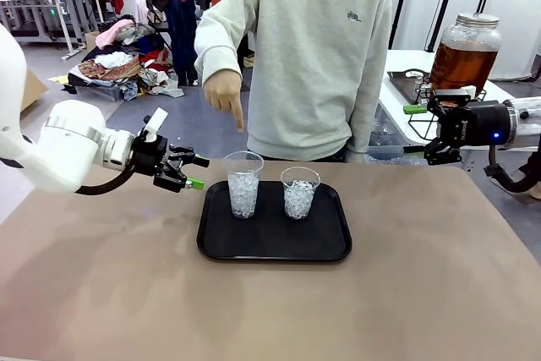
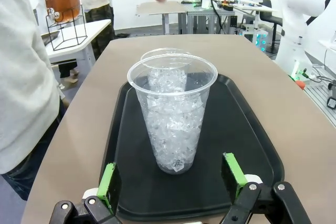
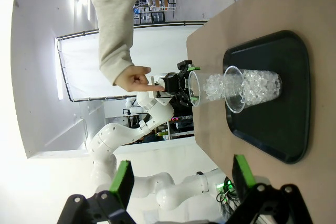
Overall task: Pour the drink into the iced cup.
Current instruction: Pick up the iced cup indicated by the human and present it to them.
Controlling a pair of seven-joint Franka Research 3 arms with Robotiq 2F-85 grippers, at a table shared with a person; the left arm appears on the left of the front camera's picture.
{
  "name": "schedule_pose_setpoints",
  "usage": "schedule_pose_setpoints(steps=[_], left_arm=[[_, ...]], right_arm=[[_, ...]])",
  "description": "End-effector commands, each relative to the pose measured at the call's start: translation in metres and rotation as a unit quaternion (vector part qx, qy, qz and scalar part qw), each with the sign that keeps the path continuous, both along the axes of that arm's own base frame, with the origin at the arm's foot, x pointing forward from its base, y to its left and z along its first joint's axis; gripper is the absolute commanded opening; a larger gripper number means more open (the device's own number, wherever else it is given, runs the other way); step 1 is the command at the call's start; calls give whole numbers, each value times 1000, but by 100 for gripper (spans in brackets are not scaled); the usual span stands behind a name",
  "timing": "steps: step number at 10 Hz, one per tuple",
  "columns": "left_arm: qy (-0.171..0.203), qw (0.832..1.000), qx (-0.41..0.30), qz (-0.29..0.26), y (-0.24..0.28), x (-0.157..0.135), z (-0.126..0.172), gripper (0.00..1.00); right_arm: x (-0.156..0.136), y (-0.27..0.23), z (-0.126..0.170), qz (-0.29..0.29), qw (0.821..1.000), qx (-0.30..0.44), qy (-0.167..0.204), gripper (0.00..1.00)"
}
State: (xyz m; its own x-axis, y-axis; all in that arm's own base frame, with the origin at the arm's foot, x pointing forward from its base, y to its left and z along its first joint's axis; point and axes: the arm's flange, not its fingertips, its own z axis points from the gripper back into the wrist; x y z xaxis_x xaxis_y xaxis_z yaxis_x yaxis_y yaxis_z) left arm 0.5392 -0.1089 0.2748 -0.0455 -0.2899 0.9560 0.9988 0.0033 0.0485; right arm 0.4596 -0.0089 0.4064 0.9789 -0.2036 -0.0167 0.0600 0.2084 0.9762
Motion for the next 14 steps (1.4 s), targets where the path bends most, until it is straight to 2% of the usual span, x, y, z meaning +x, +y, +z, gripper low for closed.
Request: schedule_pose_setpoints(steps=[1,8,14], left_arm=[[-1,1000,-1,1,1,0,1,100],[-11,1000,-6,16,-32,1,-14,100],[-1,1000,-21,1,-47,5,-29,100]], right_arm=[[0,1,1,0,1000,2,-1,100],[0,1,1,0,1000,2,-1,100],[0,1,1,0,1000,2,-1,100]])
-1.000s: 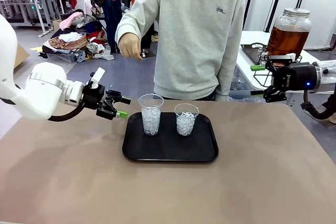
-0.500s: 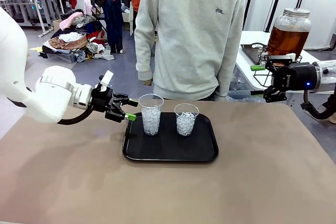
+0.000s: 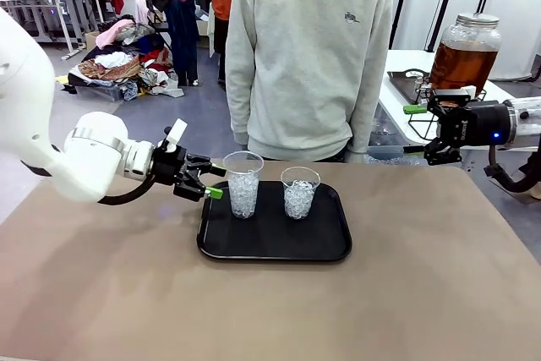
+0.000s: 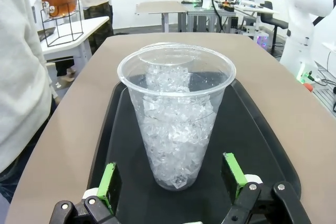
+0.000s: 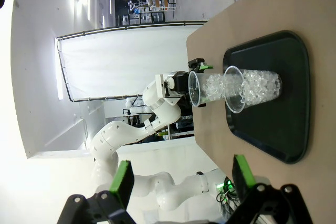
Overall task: Pour the drink into the iced cup.
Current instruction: Pick up the iced cup indicated by the human and present it to them.
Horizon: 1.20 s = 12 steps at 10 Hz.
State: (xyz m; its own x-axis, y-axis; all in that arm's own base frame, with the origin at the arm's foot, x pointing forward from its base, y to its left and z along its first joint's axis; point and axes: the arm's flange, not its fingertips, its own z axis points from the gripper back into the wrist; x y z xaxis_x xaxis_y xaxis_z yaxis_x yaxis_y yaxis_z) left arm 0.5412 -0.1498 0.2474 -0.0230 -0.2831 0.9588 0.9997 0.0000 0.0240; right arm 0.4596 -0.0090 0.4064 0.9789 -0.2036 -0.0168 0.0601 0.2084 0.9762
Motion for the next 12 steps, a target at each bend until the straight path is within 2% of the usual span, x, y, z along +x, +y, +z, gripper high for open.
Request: schedule_pose_setpoints(steps=[1,10,12], left_arm=[[-11,1000,-19,0,-9,3,-4,100],[4,999,-37,-33,-24,-3,-12,100],[6,999,-43,-22,-28,-2,-15,100]], right_arm=[[0,1,1,0,1000,2,-1,100],[0,1,1,0,1000,2,-1,100],[0,1,1,0,1000,2,-1,100]])
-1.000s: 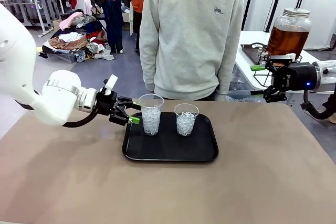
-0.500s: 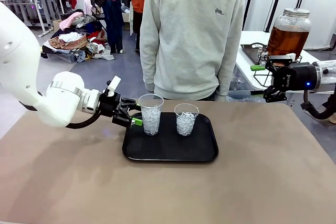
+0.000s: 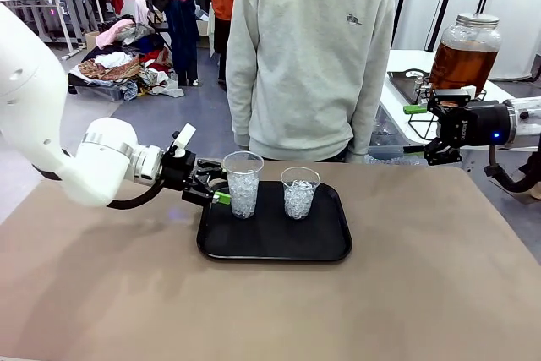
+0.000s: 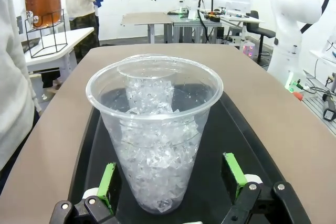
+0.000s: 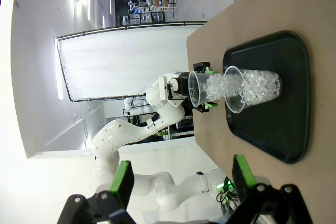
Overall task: Pour the drink into the iced cup.
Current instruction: Pick up the iced cup indicated by the human and present it to them.
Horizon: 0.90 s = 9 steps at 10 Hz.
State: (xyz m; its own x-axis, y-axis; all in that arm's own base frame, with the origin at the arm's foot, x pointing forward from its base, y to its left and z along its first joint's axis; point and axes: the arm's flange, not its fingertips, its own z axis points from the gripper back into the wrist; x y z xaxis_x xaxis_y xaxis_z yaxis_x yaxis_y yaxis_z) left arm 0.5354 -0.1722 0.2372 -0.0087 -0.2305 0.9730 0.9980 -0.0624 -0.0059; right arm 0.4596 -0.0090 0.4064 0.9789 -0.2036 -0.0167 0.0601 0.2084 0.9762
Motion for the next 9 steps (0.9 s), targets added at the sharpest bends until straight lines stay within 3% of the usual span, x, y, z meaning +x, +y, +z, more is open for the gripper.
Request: schedule_pose_setpoints(steps=[1,9], left_arm=[[-11,1000,-19,9,-9,5,-5,100],[-9,999,-35,17,-32,13,-6,100]], right_arm=[[0,1,1,0,1000,2,-1,100],[0,1,1,0,1000,2,-1,100]])
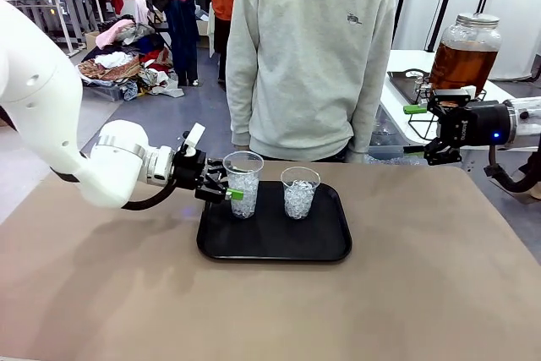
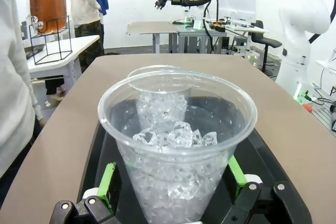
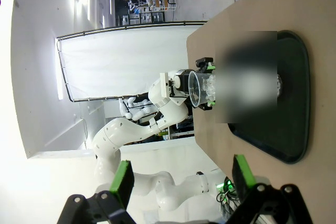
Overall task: Pour the drink into the iced cup.
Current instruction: Pick up the iced cup indicated by the human and present it to them.
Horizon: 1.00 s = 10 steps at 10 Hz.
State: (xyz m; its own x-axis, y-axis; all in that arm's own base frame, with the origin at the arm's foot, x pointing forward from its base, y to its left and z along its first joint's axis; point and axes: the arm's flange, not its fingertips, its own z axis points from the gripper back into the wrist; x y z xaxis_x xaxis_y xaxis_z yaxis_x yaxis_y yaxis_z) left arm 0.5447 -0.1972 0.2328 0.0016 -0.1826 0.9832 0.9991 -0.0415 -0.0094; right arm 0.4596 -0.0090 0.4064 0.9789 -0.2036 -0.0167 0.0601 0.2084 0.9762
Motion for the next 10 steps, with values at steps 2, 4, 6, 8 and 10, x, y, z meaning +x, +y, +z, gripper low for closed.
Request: schedule_pose_setpoints(steps=[2,4,6,8,10], left_arm=[[-5,1000,-12,5,-13,6,-2,100],[1,1000,-14,1,-17,8,-2,100],[4,1000,-17,-2,-23,10,-3,100],[1,1000,-12,-4,-28,10,-2,100],[-2,1000,-13,6,-27,7,-1,62]], right_arm=[[0,1,1,0,1000,2,-1,100],[0,1,1,0,1000,2,-1,100],[0,1,1,0,1000,2,-1,100],[0,1,1,0,1000,2,-1,100],[0,1,1,0,1000,2,-1,100]])
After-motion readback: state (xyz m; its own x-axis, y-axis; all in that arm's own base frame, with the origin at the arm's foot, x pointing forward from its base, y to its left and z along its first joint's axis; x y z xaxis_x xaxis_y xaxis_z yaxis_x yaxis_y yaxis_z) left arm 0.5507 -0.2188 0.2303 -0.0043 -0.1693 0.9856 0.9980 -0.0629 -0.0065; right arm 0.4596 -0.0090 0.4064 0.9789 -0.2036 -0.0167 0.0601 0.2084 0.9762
